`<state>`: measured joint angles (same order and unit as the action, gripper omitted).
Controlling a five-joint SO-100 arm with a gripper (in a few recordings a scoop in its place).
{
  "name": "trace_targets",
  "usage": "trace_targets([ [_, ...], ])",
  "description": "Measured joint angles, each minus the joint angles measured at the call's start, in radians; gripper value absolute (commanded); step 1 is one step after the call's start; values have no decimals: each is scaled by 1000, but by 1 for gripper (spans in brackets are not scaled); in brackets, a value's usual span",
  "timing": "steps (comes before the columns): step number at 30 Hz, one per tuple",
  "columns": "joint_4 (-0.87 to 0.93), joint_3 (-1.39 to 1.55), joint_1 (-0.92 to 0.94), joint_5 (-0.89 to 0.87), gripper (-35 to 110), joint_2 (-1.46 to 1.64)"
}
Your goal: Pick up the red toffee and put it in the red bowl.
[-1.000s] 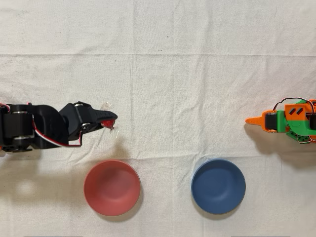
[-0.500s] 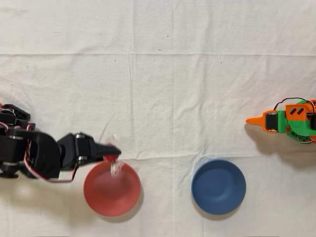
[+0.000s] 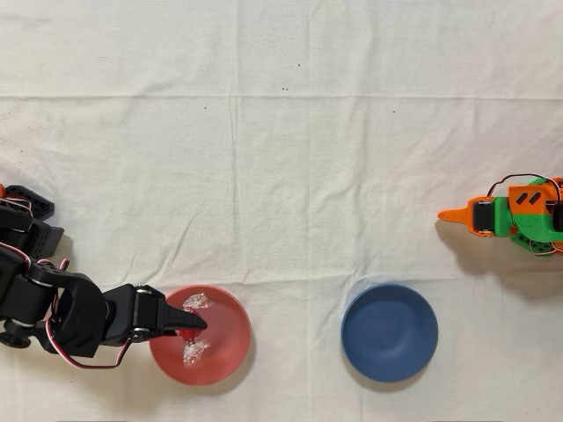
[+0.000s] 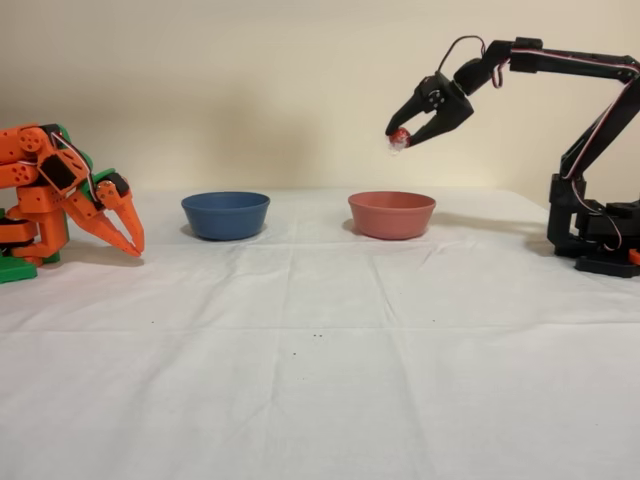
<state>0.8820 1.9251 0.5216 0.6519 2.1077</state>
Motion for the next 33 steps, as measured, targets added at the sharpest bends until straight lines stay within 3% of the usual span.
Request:
trace_targets([
  [20,-308,183,123,72,11,-95],
  [33,-367,187,109,51,11,-163],
])
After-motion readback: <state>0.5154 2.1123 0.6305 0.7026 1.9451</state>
